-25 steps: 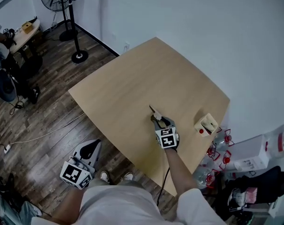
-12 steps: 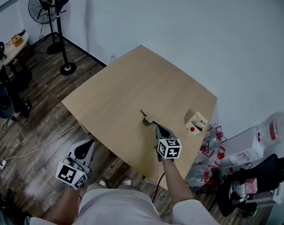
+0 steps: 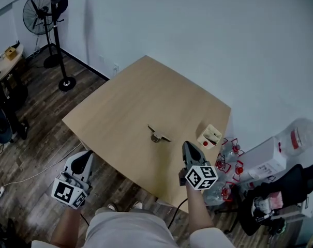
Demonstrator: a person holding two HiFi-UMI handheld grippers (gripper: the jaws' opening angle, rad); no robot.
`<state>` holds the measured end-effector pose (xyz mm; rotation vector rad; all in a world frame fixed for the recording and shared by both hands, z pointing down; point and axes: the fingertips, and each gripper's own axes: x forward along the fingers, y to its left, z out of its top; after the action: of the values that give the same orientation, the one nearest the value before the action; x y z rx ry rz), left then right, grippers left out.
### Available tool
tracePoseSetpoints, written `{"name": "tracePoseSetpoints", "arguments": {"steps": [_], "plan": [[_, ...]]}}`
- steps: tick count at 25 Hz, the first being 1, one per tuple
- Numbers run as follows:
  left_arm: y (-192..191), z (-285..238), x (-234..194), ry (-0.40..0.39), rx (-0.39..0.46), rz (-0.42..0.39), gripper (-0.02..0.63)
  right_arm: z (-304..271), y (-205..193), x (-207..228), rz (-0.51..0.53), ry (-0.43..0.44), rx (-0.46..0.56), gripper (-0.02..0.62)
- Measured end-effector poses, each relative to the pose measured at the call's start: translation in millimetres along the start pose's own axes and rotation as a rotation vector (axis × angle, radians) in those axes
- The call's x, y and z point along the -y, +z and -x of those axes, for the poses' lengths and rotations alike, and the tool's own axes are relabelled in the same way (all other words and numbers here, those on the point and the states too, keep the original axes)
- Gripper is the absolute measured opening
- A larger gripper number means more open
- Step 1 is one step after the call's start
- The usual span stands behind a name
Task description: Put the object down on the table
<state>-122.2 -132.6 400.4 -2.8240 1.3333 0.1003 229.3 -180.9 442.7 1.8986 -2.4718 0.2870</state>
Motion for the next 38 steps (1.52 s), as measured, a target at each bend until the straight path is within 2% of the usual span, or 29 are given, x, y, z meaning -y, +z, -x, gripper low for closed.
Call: {"name": "tracePoseSetpoints", "arguments": {"steps": [7, 12, 18, 24, 30, 38], "plan": [[11.5, 2.5, -16.6, 0.032, 0.023, 0.003, 0.005, 42.1, 62.0, -4.6, 0.070, -0.016, 0.130, -0.002], [19.0, 5.8, -30.8, 0.072, 0.042, 0.005, 0.005, 71.8, 82.8, -8.3, 0.156, -0.041, 0.165, -0.002], [24.1, 13.1, -41.8, 0.121, 0.054, 0.008, 0.005, 97.5, 78.2, -16.5, 0.230, -0.095, 0.157, -0.002], [18.6, 22.1, -43.8, 0.153, 0.032, 0.013, 0.005, 108.0, 70.4, -14.9, 0.232, -0.136, 0.143, -0.002], [16.6, 17.9, -42.8, 0.142, 0.014, 0.005, 0.005, 107.5, 78.4, -14.6, 0.241, -0.158, 0.167, -0.002], [21.5, 10.7, -40.9, 0.117, 0.024, -0.003, 0.005, 97.6, 79.5, -26.0, 0.241, -0.138, 0.167, -0.002]]}}
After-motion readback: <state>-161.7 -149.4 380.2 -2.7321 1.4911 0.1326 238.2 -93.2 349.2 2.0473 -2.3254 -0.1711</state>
